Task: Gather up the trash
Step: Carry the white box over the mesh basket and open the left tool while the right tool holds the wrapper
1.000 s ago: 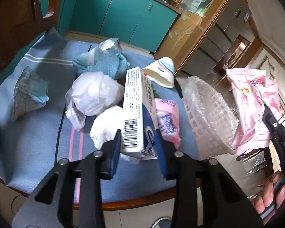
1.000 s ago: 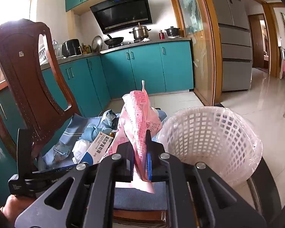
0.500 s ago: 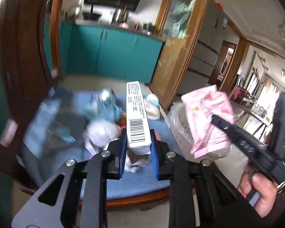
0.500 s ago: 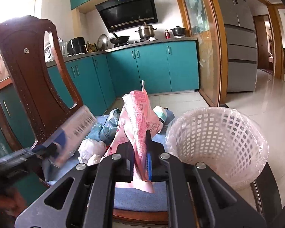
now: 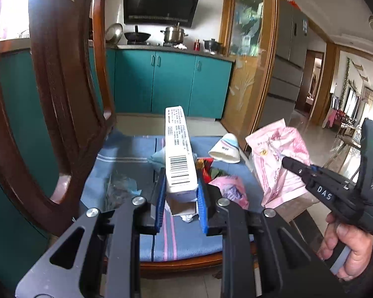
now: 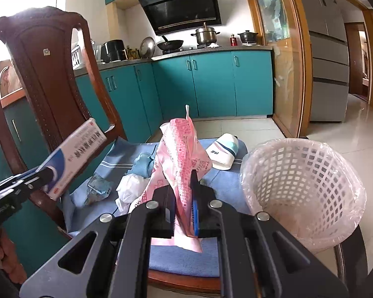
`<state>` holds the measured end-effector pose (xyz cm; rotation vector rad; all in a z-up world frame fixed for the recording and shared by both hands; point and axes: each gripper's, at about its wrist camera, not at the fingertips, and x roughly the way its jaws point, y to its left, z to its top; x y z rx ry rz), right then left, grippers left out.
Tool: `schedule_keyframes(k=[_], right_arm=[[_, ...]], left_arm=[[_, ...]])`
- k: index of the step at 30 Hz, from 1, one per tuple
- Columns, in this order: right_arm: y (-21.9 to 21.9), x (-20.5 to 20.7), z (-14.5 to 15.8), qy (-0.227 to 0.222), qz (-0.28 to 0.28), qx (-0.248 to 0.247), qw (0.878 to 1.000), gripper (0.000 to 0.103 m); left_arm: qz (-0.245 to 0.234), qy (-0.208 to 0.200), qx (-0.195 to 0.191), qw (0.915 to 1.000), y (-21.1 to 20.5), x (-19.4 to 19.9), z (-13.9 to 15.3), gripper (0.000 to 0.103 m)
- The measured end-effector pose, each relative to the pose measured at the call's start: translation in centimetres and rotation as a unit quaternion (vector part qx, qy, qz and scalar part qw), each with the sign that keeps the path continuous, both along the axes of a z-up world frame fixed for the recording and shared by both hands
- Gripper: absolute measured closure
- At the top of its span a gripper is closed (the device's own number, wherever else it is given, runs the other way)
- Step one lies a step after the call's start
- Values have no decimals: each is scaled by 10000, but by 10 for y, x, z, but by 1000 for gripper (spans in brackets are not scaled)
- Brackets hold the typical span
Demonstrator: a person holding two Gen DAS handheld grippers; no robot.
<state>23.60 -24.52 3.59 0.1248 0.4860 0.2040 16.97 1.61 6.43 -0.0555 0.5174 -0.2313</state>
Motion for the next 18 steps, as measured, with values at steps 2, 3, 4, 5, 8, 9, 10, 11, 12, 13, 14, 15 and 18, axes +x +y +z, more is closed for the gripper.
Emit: schedule_keyframes(k=[2, 3, 4, 5, 8, 9, 10, 11, 12, 13, 14, 15, 18], right_arm=[[0, 1, -1, 27, 15, -30, 10000, 92], [1, 2, -3, 42, 15, -47, 10000, 92], [1, 2, -3, 56, 15, -59, 10000, 92], [1, 3, -4, 77, 17, -70, 9999, 92], [1, 6, -5, 123, 12, -76, 9999, 92], [1, 7, -5, 134, 10, -66, 9999, 92], [1, 7, -5, 142, 19, -52, 9999, 92], [2, 7, -5, 143, 28, -42, 9999, 92], [3, 7, -5, 132, 36, -49, 9999, 92], [5, 7, -5, 124, 50, -56, 9999, 92], [6, 7, -4, 116, 74, -62, 9999, 92], [8, 7, -4, 112, 85, -72, 9999, 92], [9, 7, -4, 94, 89, -118, 9998, 92]], left_arm=[[-7, 36, 51, 10000, -2, 2, -4, 80], [-37, 83, 57, 9999, -3, 3, -5, 80], [-47, 116, 57, 9999, -4, 3, -6, 80], [-43, 112, 57, 9999, -3, 2, -6, 80], [-25, 117, 102, 9999, -4, 3, -8, 80], [-25, 134, 93, 9999, -3, 2, -8, 80], [-32, 160, 100, 9998, -3, 3, -9, 80], [-23, 160, 118, 9998, -3, 3, -10, 80], [-25, 167, 135, 9998, -3, 4, -11, 80], [-30, 178, 134, 9997, -3, 4, -11, 80], [-36, 197, 128, 9997, -3, 6, -12, 80], [-41, 206, 134, 9997, -3, 7, -11, 80], [-27, 229, 125, 9997, -2, 9, -11, 80]])
